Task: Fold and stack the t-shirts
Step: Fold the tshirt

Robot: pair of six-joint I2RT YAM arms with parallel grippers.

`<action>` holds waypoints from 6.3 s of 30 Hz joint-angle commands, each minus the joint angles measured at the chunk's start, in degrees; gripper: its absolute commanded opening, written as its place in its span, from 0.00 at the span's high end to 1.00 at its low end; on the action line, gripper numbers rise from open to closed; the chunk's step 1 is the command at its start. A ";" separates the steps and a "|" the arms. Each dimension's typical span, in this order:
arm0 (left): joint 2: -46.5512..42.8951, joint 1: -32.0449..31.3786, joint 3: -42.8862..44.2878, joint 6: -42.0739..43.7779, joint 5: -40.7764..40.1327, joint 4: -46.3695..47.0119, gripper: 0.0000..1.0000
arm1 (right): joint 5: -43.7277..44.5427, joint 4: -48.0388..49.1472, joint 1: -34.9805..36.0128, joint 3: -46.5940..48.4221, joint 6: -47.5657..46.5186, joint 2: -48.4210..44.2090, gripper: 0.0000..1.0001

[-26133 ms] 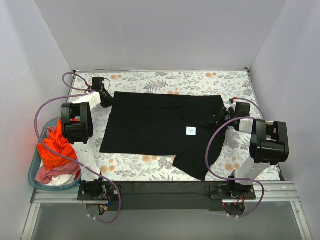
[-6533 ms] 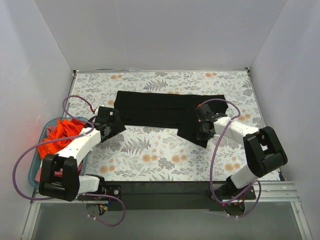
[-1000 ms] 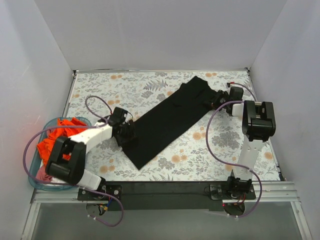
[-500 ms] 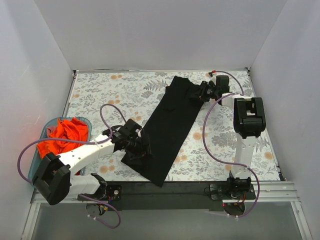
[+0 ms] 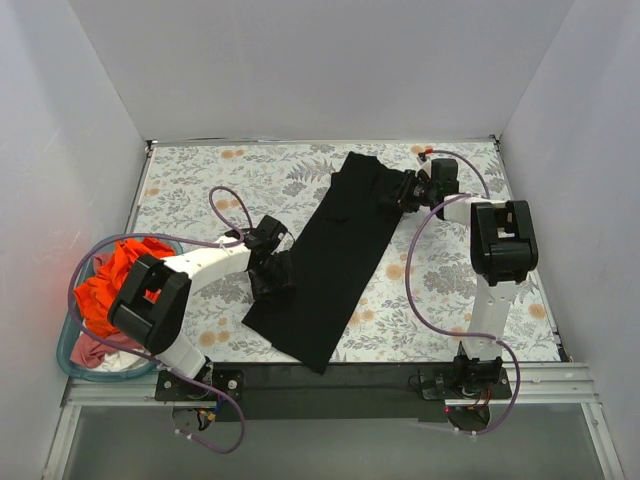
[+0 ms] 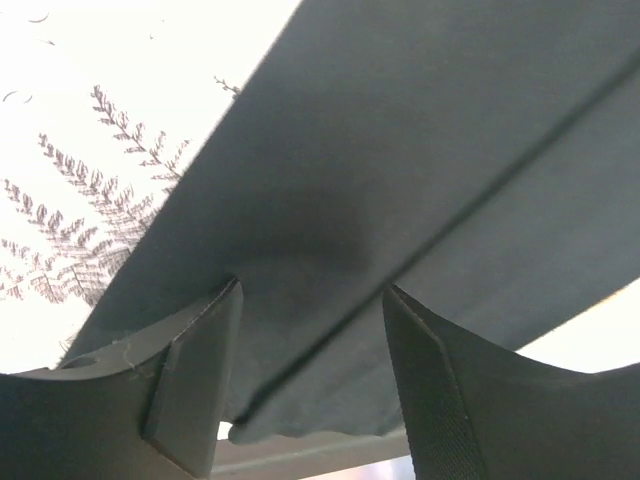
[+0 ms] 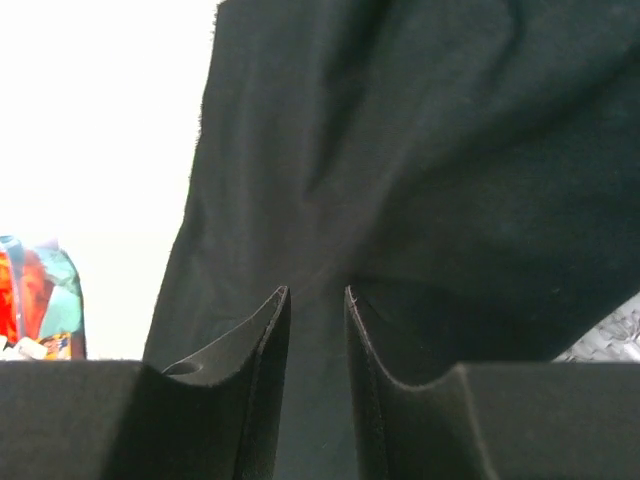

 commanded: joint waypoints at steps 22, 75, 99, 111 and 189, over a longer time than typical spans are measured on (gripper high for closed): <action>4.12 -9.85 5.28 -9.76 13.55 6.87 0.30 | -5.15 -2.07 -1.30 28.41 0.66 18.58 0.59; -8.19 -10.90 -10.08 -8.96 7.29 0.09 0.50 | 21.22 -41.80 36.05 -37.71 2.14 -44.81 0.59; -3.53 -17.84 -7.80 -11.95 11.43 0.00 0.78 | 21.93 -50.15 32.63 -38.23 -1.21 -49.28 0.67; -2.39 -18.11 -7.36 -11.60 11.16 0.09 0.78 | 16.21 -49.19 33.77 -42.10 0.73 -47.89 0.63; 19.24 -3.15 38.17 6.68 -17.14 10.20 0.45 | 19.91 -31.27 9.77 4.85 -25.81 -18.79 0.63</action>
